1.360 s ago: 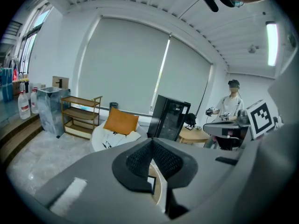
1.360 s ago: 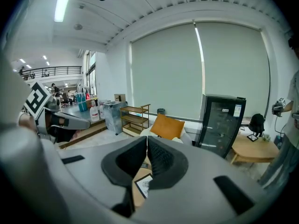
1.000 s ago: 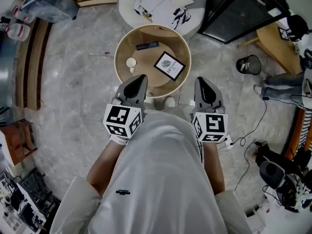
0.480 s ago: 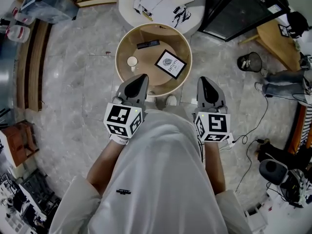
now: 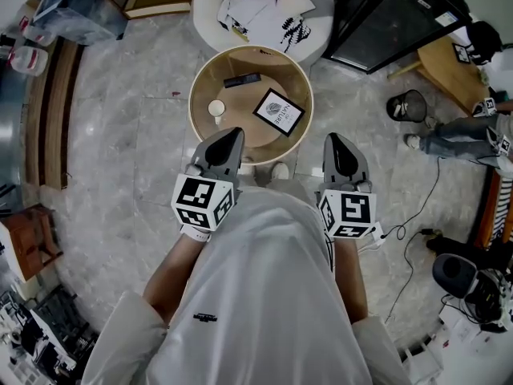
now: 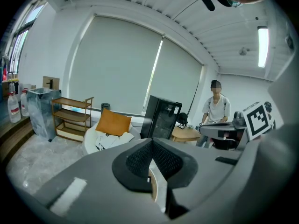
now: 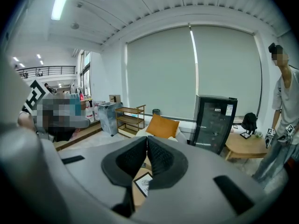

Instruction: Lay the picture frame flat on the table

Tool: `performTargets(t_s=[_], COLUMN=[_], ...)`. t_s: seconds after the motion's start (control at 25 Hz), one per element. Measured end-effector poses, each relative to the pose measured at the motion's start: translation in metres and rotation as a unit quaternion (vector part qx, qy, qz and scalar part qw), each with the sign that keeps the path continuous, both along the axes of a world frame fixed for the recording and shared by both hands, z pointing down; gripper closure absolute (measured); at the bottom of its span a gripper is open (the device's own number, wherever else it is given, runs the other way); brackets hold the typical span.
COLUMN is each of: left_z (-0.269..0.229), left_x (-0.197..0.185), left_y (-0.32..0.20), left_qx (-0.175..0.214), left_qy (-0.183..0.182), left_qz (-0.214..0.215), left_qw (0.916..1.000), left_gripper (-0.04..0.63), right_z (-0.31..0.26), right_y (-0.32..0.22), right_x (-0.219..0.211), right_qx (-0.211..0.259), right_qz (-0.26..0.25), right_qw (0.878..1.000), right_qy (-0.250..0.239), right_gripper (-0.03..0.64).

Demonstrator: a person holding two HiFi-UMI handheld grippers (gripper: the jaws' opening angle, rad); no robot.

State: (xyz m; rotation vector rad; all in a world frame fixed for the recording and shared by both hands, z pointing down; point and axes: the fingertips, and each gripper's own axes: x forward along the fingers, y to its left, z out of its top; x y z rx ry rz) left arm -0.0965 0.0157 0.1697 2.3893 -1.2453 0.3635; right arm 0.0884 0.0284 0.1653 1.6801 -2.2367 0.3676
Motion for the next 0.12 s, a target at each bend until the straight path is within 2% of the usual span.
performTargets(t_s=[0.12], left_z=[-0.0011], left_x=[-0.0017], left_y=[-0.0045], left_qx=[0.003], left_qy=[-0.001], left_qz=[0.001], left_qw=[1.0], left_gripper=[0.592], right_z=[-0.0025], right_y=[-0.0038], right_x=[-0.0023], right_qx=[0.004], right_qz=[0.002], right_qw=[1.0], right_qy=[-0.001], right_gripper=[0.611])
